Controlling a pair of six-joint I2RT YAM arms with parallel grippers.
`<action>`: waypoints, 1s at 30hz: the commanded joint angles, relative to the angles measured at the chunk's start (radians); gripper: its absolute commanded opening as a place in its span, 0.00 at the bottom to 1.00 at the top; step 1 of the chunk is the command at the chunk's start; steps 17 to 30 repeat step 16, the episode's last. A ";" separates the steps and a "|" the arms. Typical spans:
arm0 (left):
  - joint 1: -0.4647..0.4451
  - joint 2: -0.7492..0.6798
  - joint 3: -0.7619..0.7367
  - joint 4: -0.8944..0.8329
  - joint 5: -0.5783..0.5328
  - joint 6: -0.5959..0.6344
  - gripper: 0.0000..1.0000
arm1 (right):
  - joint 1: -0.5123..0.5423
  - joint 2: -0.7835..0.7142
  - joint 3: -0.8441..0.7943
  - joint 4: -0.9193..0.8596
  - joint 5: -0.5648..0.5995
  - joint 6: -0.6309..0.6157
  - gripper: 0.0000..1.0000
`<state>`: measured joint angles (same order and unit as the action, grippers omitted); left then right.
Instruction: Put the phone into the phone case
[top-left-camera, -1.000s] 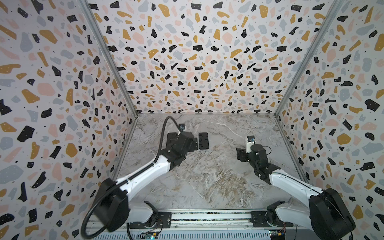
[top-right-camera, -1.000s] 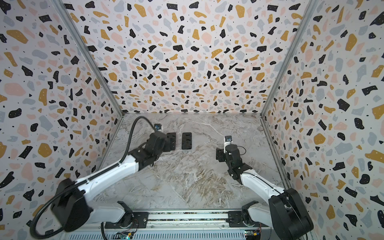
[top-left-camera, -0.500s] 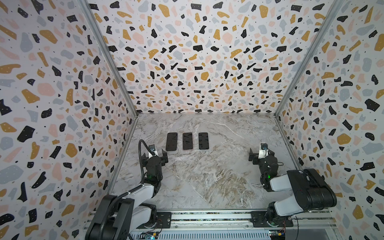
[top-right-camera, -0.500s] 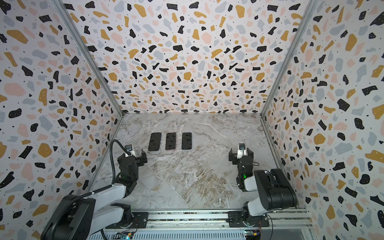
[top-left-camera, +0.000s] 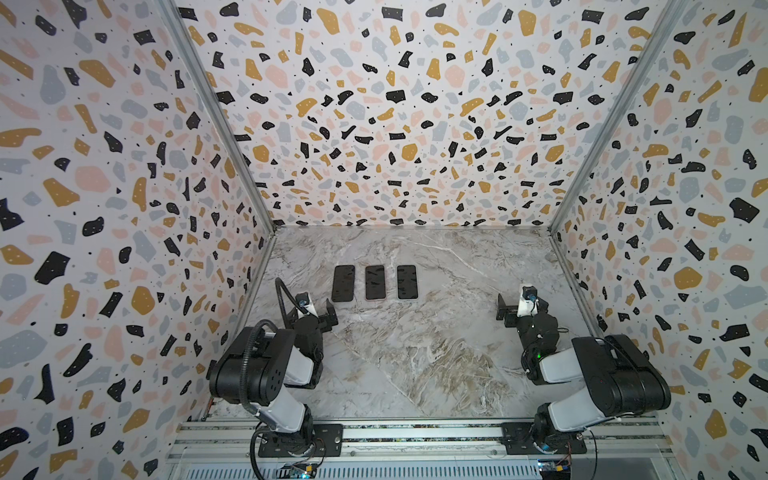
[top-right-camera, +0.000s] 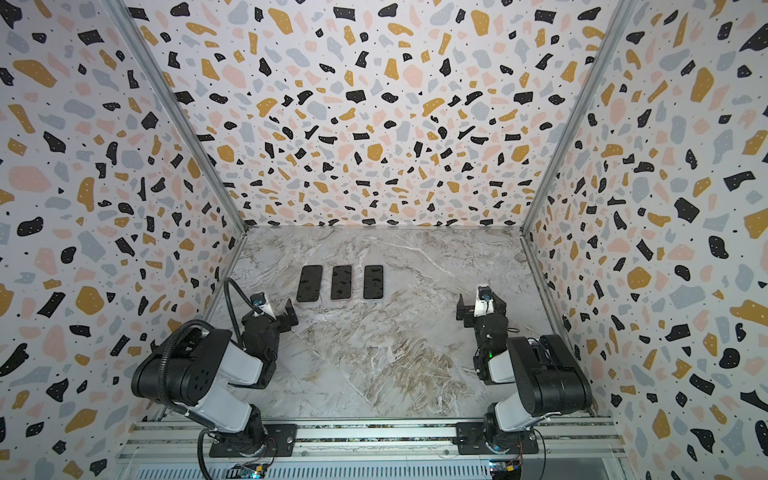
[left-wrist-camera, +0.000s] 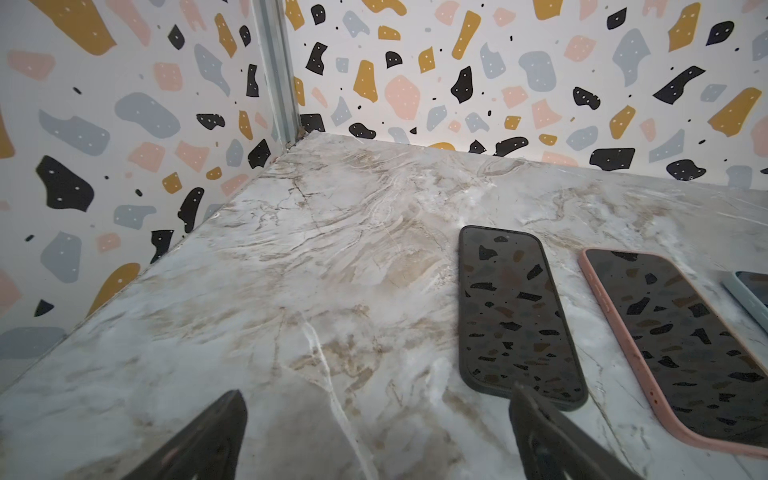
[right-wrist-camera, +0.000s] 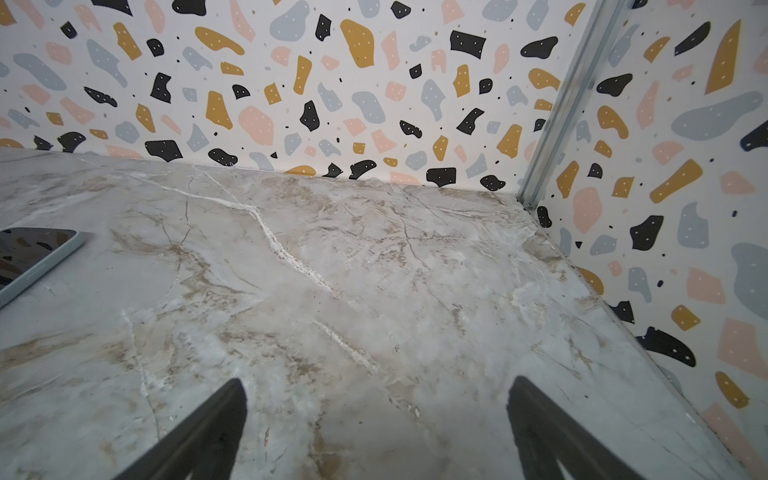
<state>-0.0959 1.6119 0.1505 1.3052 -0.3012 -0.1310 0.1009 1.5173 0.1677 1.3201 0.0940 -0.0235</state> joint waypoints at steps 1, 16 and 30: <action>-0.005 -0.071 0.028 0.081 -0.028 0.016 0.99 | -0.003 0.000 0.024 0.015 0.009 0.014 0.99; 0.001 -0.302 -0.036 -0.047 0.111 0.057 0.94 | -0.004 0.003 0.029 0.015 0.004 0.013 0.99; 0.001 -0.302 -0.036 -0.047 0.111 0.057 0.94 | -0.004 0.003 0.029 0.015 0.004 0.013 0.99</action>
